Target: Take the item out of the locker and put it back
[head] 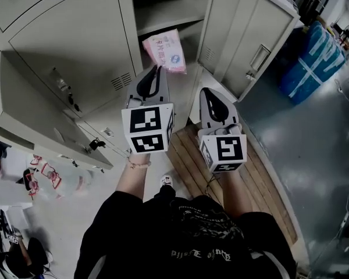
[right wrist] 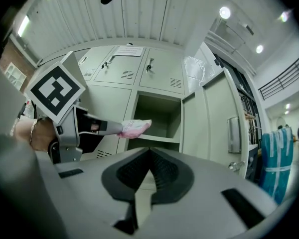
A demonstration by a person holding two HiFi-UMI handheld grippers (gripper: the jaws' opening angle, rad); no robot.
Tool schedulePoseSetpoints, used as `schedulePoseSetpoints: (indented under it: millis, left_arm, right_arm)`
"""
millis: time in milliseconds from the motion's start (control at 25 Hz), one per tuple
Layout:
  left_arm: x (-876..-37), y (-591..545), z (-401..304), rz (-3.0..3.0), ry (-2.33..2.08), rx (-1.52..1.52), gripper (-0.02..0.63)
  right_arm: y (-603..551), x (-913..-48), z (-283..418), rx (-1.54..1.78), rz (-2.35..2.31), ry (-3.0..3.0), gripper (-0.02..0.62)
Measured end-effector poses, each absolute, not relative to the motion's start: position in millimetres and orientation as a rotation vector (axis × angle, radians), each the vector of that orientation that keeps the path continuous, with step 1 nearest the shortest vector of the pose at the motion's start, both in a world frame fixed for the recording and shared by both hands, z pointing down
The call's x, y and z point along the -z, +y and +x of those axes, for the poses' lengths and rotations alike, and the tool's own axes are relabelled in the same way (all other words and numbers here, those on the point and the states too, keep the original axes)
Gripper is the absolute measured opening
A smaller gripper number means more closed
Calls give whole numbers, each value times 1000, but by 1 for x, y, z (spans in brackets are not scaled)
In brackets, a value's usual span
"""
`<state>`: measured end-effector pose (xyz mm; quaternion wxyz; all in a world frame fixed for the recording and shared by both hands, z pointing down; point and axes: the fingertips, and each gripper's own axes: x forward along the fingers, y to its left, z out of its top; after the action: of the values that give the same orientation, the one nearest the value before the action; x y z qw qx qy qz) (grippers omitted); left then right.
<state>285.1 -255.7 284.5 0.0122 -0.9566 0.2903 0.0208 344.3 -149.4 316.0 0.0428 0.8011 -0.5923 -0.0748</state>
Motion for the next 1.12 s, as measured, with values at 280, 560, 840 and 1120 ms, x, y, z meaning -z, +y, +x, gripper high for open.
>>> schedulePoseSetpoints:
  millis: [280, 560, 840, 1120]
  left_arm:
    - [-263, -287, 313, -2963, 897, -85, 25]
    - [-248, -315, 339, -2937, 910, -89, 25]
    - [-245, -339, 360, -2935, 923, -54, 25]
    - [-251, -361, 380, -2930, 929, -3, 25]
  right_arm:
    - [-178, -302, 352, 288, 2443, -1803, 5]
    - [-194, -295, 364, 299, 2458, -1786, 5]
    - [-213, -272, 385, 349, 2480, -1777, 5]
    - [-232, -259, 406, 364, 2516, -1786, 5]
